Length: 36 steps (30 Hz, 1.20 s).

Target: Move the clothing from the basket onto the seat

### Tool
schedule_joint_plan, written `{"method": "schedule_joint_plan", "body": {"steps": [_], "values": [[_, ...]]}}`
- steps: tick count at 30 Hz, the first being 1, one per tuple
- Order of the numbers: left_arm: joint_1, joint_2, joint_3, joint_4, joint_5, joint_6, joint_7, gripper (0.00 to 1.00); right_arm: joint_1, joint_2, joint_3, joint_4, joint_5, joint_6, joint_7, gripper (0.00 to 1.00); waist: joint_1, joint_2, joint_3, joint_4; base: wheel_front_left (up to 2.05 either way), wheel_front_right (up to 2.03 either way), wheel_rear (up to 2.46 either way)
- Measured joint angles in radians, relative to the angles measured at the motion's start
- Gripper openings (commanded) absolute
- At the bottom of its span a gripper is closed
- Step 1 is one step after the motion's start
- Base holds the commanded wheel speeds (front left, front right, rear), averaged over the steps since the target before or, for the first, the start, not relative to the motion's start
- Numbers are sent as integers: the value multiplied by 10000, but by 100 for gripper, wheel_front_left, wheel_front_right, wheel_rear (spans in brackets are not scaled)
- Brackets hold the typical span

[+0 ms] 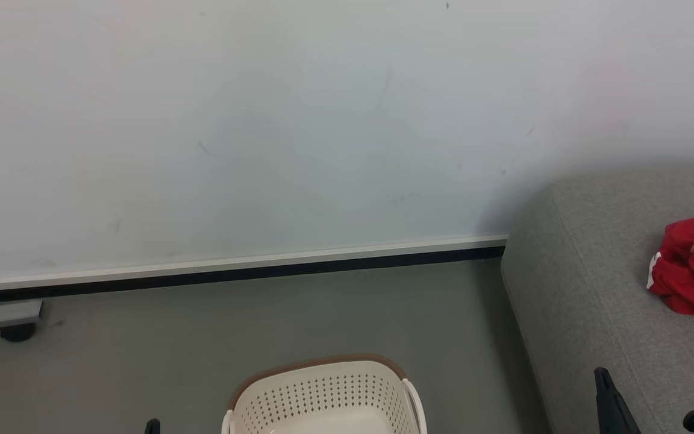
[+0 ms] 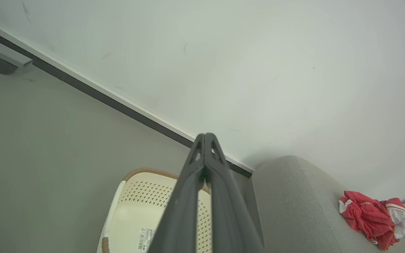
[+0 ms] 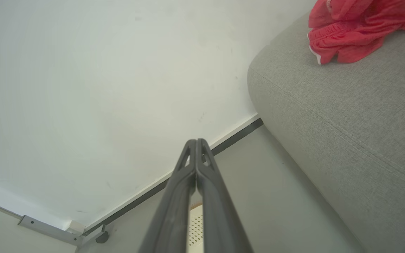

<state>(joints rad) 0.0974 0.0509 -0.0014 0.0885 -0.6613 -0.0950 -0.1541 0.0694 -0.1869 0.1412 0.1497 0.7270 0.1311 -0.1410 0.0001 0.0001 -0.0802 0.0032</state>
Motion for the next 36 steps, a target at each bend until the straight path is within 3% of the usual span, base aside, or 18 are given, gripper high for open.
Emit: {"method": "schedule_joint_plan", "body": {"steps": [36], "values": [[-1064,-2,-125,888,-4451,-165,890,0,-475,387,-1513,209,4362,-4,1246,0,0,0,307,-13,0,0,0]]}}
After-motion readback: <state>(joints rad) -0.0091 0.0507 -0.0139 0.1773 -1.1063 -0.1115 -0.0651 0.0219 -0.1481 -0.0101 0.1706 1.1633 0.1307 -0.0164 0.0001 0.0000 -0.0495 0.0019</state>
